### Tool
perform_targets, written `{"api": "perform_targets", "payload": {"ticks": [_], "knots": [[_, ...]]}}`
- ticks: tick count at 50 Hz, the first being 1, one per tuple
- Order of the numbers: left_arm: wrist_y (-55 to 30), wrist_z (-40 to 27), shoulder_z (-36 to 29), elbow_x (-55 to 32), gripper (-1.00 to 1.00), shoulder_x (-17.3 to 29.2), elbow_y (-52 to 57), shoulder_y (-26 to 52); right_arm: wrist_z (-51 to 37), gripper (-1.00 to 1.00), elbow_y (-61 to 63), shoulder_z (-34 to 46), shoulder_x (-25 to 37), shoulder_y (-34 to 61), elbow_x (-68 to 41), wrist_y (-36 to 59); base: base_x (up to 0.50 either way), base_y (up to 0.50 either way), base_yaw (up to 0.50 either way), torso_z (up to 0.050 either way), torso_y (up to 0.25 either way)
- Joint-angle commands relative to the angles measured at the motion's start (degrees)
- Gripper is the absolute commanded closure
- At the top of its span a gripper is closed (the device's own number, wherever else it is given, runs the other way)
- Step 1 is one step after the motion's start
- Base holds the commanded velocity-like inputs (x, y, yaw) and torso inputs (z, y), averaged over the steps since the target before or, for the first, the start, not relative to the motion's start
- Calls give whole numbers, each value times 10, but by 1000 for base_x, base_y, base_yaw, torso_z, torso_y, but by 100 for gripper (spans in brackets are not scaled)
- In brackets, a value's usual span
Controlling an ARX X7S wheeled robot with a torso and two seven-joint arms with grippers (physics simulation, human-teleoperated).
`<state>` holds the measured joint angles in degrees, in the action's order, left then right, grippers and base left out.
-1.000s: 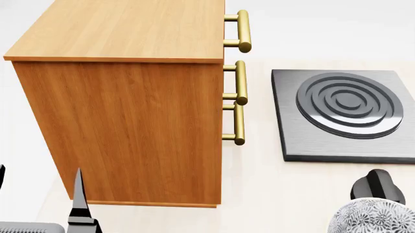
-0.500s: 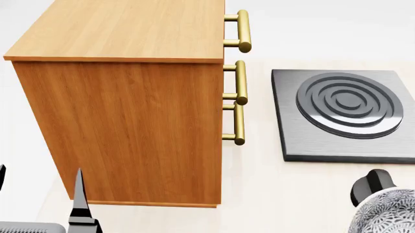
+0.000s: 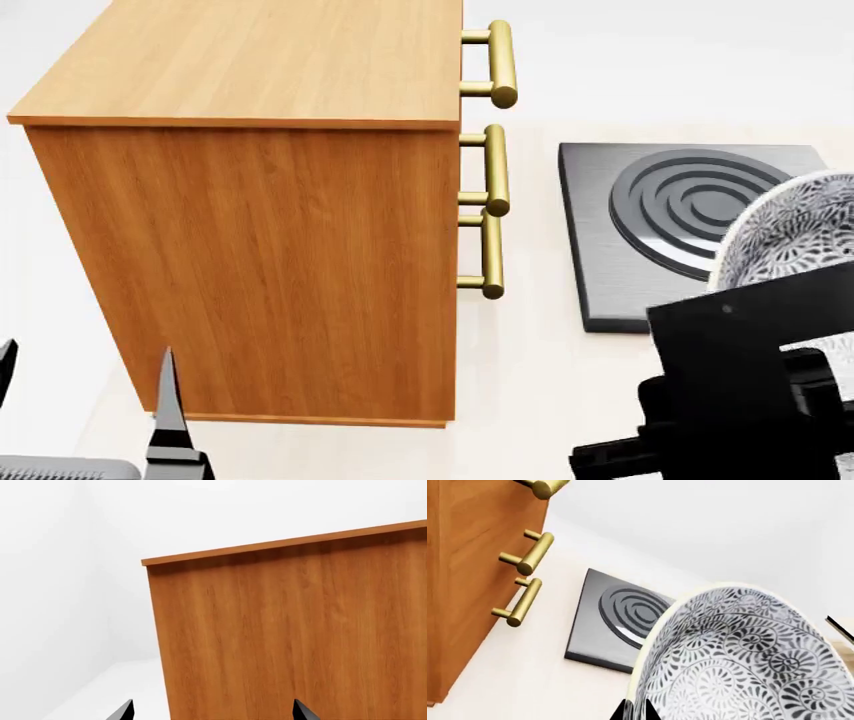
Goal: Put the bowl on the top of the cabinet.
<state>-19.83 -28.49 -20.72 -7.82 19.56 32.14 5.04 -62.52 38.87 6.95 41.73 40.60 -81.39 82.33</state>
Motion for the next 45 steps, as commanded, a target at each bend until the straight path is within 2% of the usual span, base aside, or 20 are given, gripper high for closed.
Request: {"api": "perform_targets", "payload": {"ticks": [1, 10, 12, 21, 34, 45], "knots": [[2, 0, -3, -1, -100, 0, -6, 2, -234, 100, -120, 121, 26, 261, -312, 25, 0, 0, 0, 0, 0], [3, -1, -2, -3, -100, 2, -5, 2, -262, 100, -197, 224, 25, 390, -349, 17, 0, 0, 0, 0, 0], [0, -2, -2, -4, -100, 3, -1, 1, -269, 100, -223, 261, 23, 443, -366, 13, 0, 0, 0, 0, 0], [4, -2, -3, -4, -100, 4, -5, 3, -261, 100, -294, 366, 4, 594, -395, -1, 0, 0, 0, 0, 1], [3, -5, -3, -3, -100, 7, -6, 2, -233, 100, -374, 406, -44, 704, -380, -2, 0, 0, 0, 0, 0], [-13, -9, -9, 0, -100, 8, 5, 6, -219, 100, -489, 452, -113, 822, -375, 14, 0, 0, 0, 0, 1]]}}
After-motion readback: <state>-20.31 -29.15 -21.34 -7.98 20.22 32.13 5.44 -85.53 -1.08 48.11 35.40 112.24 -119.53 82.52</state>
